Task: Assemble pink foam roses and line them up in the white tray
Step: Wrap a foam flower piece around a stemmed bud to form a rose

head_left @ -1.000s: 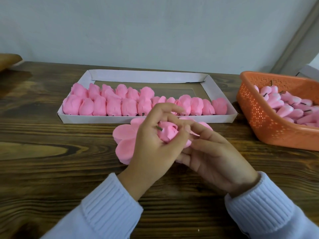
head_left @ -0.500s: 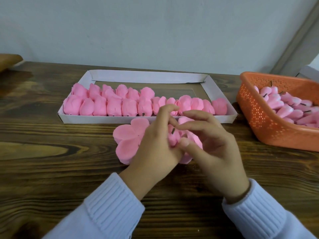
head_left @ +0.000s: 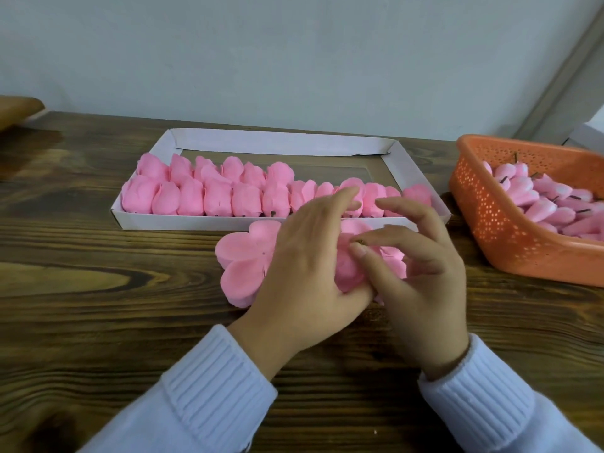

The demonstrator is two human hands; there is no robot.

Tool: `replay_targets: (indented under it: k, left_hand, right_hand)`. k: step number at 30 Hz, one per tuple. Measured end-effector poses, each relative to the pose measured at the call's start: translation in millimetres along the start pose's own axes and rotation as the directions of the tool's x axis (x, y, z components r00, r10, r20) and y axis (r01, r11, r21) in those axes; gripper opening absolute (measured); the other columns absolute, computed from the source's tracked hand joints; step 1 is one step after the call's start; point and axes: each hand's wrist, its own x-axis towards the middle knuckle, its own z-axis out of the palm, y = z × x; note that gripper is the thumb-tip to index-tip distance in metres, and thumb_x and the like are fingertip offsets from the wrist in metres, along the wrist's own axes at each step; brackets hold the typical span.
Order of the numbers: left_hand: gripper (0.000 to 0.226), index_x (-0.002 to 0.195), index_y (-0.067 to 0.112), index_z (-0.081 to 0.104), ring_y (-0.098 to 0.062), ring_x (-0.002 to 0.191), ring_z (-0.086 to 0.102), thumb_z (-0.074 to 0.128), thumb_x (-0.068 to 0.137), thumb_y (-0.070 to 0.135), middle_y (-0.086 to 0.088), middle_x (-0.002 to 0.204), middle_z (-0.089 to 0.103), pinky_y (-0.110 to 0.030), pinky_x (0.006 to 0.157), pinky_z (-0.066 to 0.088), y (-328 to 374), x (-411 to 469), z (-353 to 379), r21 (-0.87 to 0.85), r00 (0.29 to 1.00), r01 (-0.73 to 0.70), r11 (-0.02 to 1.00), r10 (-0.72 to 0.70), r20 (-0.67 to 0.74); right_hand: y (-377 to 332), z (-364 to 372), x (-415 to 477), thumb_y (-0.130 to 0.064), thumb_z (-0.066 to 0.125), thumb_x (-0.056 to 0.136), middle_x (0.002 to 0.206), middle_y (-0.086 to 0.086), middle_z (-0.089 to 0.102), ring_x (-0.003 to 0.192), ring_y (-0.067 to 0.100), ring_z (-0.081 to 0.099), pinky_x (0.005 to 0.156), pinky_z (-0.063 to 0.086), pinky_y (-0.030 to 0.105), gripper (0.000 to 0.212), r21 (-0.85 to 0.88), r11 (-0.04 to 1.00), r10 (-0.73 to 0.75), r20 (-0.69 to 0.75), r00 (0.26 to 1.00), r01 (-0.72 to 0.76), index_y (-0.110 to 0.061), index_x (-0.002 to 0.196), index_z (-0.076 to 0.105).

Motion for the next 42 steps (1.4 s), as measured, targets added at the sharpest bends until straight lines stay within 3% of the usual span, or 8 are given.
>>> replay_targets:
  k: [6, 13, 18, 24, 29, 34, 38, 42]
  left_hand:
    - [0.079, 0.136, 0.028, 0.032, -0.014, 0.084, 0.066, 0.07, 0.074, -0.001, 0.002, 0.086, 0.068, -0.037, 0.076, 0.054, 2, -2, 0, -0.21, 0.996, 0.062, 0.976, -0.048, 0.073]
    - [0.065, 0.125, 0.033, 0.044, -0.004, 0.083, 0.068, 0.072, 0.075, 0.003, 0.011, 0.094, 0.067, -0.024, 0.068, 0.057, 0, -3, 2, -0.381, 0.967, 0.254, 0.889, -0.231, 0.107]
    - [0.06, 0.125, 0.028, 0.048, -0.013, 0.085, 0.069, 0.073, 0.077, 0.002, 0.003, 0.099, 0.068, -0.039, 0.072, 0.057, 2, -2, 6, -0.404, 0.945, 0.327, 0.854, -0.287, 0.157]
    - [0.072, 0.128, 0.039, 0.039, -0.01, 0.082, 0.068, 0.075, 0.076, 0.005, 0.006, 0.09, 0.068, -0.026, 0.069, 0.058, 2, -4, 6, -0.508, 0.934, 0.351, 0.786, -0.336, 0.124]
    - [0.072, 0.127, 0.05, 0.027, 0.007, 0.095, 0.061, 0.068, 0.075, 0.024, 0.037, 0.095, 0.058, -0.01, 0.077, 0.049, 4, -5, 8, -0.46, 0.936, 0.351, 0.816, -0.317, 0.151]
    - [0.099, 0.144, 0.037, 0.013, 0.002, 0.103, 0.062, 0.066, 0.073, -0.007, 0.023, 0.101, 0.064, -0.014, 0.081, 0.05, -2, -6, 8, -0.486, 0.936, 0.342, 0.804, -0.249, 0.248]
    - [0.104, 0.148, 0.035, 0.006, -0.004, 0.091, 0.067, 0.071, 0.077, -0.005, 0.011, 0.099, 0.069, -0.021, 0.077, 0.054, -2, -4, 2, -0.429, 0.911, 0.356, 0.83, -0.205, 0.359]
    - [0.066, 0.136, 0.031, 0.041, -0.003, 0.057, 0.056, 0.069, 0.079, 0.017, 0.009, 0.069, 0.064, -0.015, 0.057, 0.046, -8, 10, -24, -0.462, 0.893, 0.39, 0.796, -0.206, 0.4]
  right_hand:
    - [-4, 3, -4, -0.022, 0.069, 0.076, 0.123, 0.005, 0.057, 0.122, 0.03, 0.053, 0.098, 0.045, 0.049, 0.007, 0.145, 0.987, 0.053, 0.143, 0.988, -0.074, -0.028, 0.079, 0.073]
    - [0, -1, -2, -0.019, 0.07, 0.073, 0.114, -0.011, 0.065, 0.118, 0.011, 0.058, 0.093, 0.049, 0.029, 0.009, 0.484, 0.836, 0.238, 0.102, 0.966, -0.257, -0.028, 0.073, 0.074]
    - [3, -2, 0, -0.02, 0.065, 0.076, 0.109, -0.01, 0.068, 0.112, 0.01, 0.061, 0.088, 0.049, 0.025, 0.012, 0.546, 0.774, 0.302, 0.127, 0.945, -0.321, -0.029, 0.073, 0.073]
    - [-2, 0, -4, -0.035, 0.063, 0.077, 0.13, 0.001, 0.06, 0.126, 0.022, 0.054, 0.104, 0.044, 0.045, 0.058, 0.475, 0.738, 0.368, 0.311, 0.876, -0.479, -0.016, 0.13, 0.052]
    - [-10, 6, -5, -0.022, 0.068, 0.082, 0.111, -0.012, 0.071, 0.105, 0.002, 0.065, 0.084, 0.048, 0.013, 0.039, 0.352, 0.805, 0.319, 0.42, 0.849, -0.477, -0.016, 0.119, 0.061]
    - [-9, 6, -5, -0.014, 0.066, 0.085, 0.099, -0.007, 0.073, 0.096, 0.006, 0.068, 0.082, 0.049, 0.015, 0.015, 0.366, 0.856, 0.239, 0.345, 0.908, -0.365, -0.013, 0.1, 0.068]
    - [-7, 6, -6, -0.026, 0.061, 0.083, 0.084, 0.002, 0.073, 0.079, 0.015, 0.069, 0.071, 0.054, 0.024, 0.016, 0.499, 0.799, 0.322, 0.117, 0.939, -0.336, -0.011, 0.088, 0.067]
    - [2, -5, -1, -0.031, 0.068, 0.075, 0.067, 0.004, 0.062, 0.066, 0.023, 0.06, 0.067, 0.051, 0.038, 0.009, 0.549, 0.74, 0.468, -0.008, 0.883, -0.388, -0.024, 0.075, 0.064]
